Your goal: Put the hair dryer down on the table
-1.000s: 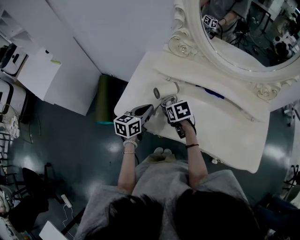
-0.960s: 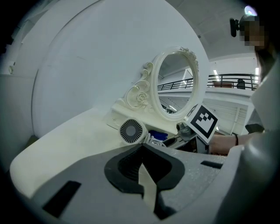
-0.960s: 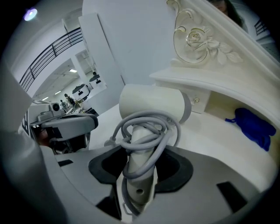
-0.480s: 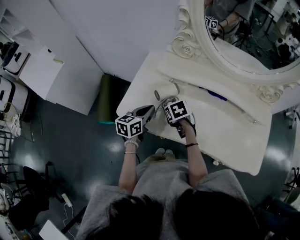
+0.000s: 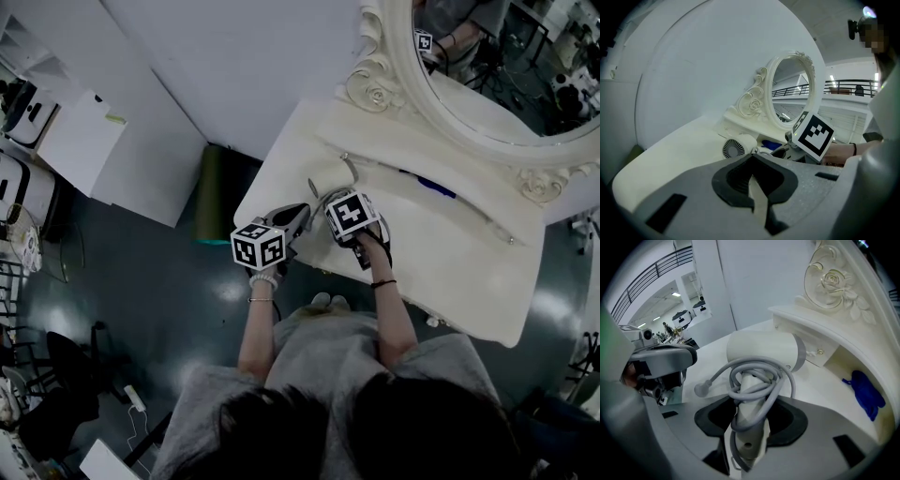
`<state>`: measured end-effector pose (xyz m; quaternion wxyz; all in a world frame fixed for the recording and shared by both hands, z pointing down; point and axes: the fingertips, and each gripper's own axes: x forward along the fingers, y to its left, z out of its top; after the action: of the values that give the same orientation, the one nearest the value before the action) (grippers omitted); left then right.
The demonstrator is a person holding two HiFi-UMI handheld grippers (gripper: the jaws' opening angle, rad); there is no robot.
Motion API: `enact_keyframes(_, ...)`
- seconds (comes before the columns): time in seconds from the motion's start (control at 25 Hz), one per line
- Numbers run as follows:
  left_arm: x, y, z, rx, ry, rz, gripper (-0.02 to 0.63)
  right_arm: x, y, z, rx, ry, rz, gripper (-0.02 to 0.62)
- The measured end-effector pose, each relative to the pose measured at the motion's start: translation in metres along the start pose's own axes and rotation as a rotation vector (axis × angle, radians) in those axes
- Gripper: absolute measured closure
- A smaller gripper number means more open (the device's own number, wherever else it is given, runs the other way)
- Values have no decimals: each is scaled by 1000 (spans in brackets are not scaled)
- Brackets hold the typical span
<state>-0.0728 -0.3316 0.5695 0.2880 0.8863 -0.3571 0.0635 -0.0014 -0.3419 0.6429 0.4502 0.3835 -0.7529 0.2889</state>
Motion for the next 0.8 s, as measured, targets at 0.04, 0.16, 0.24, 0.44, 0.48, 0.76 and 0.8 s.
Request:
enact_keyframes(0.04, 0, 0, 0, -1, -2, 0, 601, 0, 1, 1, -10, 4, -1, 401)
enact_keyframes(0.16, 3, -3, 0, -2, -3, -5, 601, 0, 2, 5, -33, -1, 1, 400)
enact_keyframes(0.24, 4, -5, -2, -2, -2, -8, 601, 0, 1, 4, -31, -7, -1, 399)
enact_keyframes(0.44, 1, -8, -3, 2, -3, -10, 601, 0, 0, 4, -17, -7, -26, 377)
enact_keyframes(0.48, 1, -8, -2, 3, -4, -11, 601, -1, -1, 5, -16, -16, -28, 373)
enact_keyframes(0.76, -4, -12, -2, 7, -8, -8, 601, -9, -3, 4, 0, -94, -14, 354)
enact_keyframes(0.8, -5, -13, -1, 11, -10, -8, 601, -11, -4, 5, 5, -111, -11, 354)
